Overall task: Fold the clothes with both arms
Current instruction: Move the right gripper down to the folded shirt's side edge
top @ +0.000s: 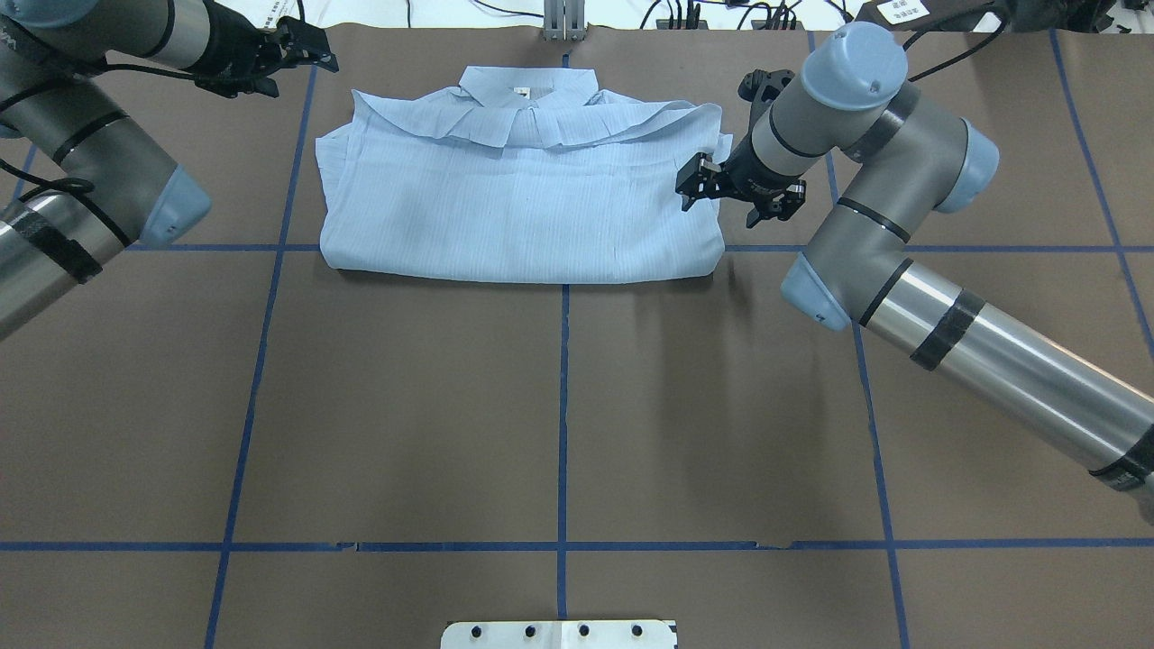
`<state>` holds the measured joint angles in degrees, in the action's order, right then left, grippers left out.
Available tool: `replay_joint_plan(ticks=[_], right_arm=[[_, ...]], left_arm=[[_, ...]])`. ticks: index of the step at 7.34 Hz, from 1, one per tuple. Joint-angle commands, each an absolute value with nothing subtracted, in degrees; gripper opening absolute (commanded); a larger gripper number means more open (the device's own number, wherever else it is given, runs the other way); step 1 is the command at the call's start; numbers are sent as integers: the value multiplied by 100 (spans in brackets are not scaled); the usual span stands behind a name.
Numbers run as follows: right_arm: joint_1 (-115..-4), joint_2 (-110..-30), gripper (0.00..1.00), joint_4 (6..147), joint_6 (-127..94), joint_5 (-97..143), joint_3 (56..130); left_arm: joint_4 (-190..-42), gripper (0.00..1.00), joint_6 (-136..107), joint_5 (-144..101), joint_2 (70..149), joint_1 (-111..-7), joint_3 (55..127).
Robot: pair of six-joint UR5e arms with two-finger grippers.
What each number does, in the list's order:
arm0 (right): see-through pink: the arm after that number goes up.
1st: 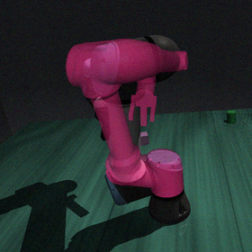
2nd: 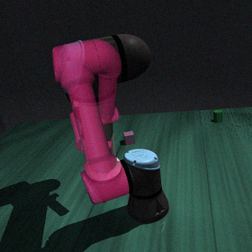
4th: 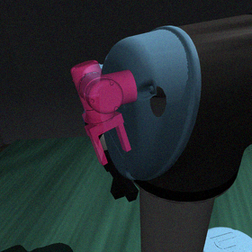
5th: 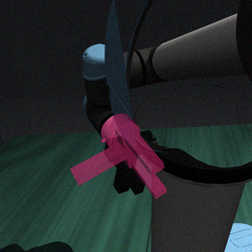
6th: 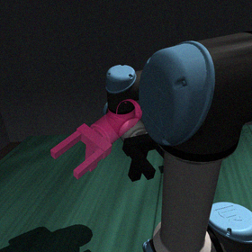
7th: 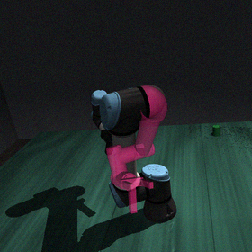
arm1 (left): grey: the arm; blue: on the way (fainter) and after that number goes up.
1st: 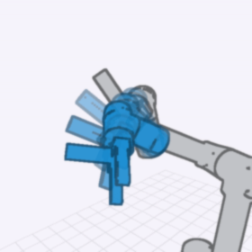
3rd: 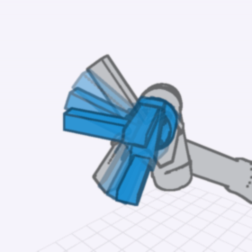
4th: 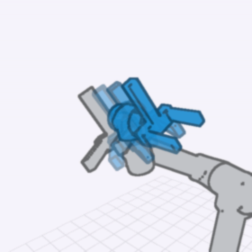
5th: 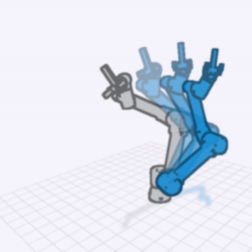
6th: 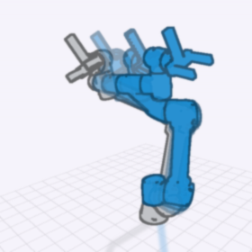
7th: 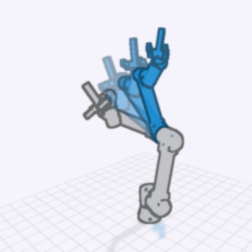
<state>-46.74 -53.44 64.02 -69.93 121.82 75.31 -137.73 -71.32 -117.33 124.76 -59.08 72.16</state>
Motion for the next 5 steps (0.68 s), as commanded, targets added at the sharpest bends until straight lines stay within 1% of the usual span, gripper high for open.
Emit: replay_joint_plan(ticks=[1,3,4,5], right_arm=[[-4491,-5405,83,6425,-6996,12208,7532],[-4474,-5484,48,6416,-6970,12208,7550],[-4482,-5510,23,6399,-6952,12208,7550],[-4482,-5563,9,6381,-6952,12208,7559]], left_arm=[[-13772,100,-7145,-11742,12472,-5915,7268],[-13772,100,-7216,-11742,12454,-5915,7312],[-13772,100,-7216,-11742,12454,-5915,7312],[-13772,100,-7216,-11742,12454,-5915,7313]])
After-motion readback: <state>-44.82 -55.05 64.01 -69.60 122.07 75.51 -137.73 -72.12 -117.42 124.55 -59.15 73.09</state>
